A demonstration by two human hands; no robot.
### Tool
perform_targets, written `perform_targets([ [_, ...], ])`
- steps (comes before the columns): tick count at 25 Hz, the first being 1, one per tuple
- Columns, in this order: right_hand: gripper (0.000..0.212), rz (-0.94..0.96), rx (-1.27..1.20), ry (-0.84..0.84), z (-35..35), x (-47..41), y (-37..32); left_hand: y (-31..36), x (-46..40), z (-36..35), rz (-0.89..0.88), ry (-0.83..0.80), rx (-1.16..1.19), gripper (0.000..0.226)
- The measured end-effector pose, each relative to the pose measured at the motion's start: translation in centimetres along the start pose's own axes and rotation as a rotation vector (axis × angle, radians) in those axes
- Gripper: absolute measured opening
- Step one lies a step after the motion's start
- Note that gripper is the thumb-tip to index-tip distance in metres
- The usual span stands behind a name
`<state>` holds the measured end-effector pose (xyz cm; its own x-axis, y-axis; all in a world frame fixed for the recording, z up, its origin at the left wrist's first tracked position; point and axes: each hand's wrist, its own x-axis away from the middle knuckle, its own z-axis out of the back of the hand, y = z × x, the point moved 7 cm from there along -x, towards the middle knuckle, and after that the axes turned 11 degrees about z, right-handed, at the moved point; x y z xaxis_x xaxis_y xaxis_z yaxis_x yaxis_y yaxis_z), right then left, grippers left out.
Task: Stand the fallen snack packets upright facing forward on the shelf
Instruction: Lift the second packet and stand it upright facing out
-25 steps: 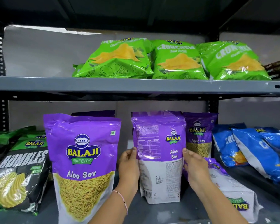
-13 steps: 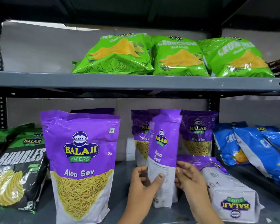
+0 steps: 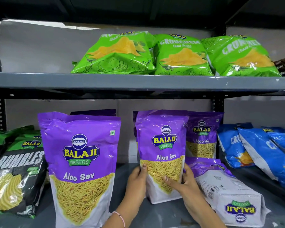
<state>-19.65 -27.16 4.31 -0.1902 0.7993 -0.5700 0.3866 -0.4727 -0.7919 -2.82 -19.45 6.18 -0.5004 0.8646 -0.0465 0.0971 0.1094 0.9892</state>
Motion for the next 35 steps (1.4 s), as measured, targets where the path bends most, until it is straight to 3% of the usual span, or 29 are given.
perform_targets([
  [3,0.11,-0.003,0.041,0.023,0.3,-0.6,0.8,0.2,-1.4,0.3,-0.007,0.078,-0.02,0.017],
  [5,0.1,-0.023,0.066,0.016,0.2,-1.1,1.1,0.3,-1.8,-0.4,0.005,0.003,-0.017,0.012],
  [8,0.09,-0.039,0.084,-0.015,-0.2,-1.8,1.1,0.2,-2.4,-1.5,0.022,-0.137,-0.033,0.061],
  [9,0.087,-0.046,0.085,-0.033,-0.3,-1.8,1.1,0.0,-2.7,-1.5,0.027,-0.159,-0.048,0.068],
  [20,0.076,-0.074,0.147,-0.07,0.2,1.2,-0.7,-0.2,0.6,-0.5,-0.075,-0.249,-0.074,0.063],
  [29,0.091,-0.136,0.189,-0.094,1.2,7.3,-3.7,-0.7,7.9,0.3,-0.048,-0.188,-0.17,0.065],
  [35,0.089,-0.162,0.204,-0.097,0.9,8.4,-5.5,-0.5,8.7,0.4,-0.067,-0.177,-0.181,0.075],
])
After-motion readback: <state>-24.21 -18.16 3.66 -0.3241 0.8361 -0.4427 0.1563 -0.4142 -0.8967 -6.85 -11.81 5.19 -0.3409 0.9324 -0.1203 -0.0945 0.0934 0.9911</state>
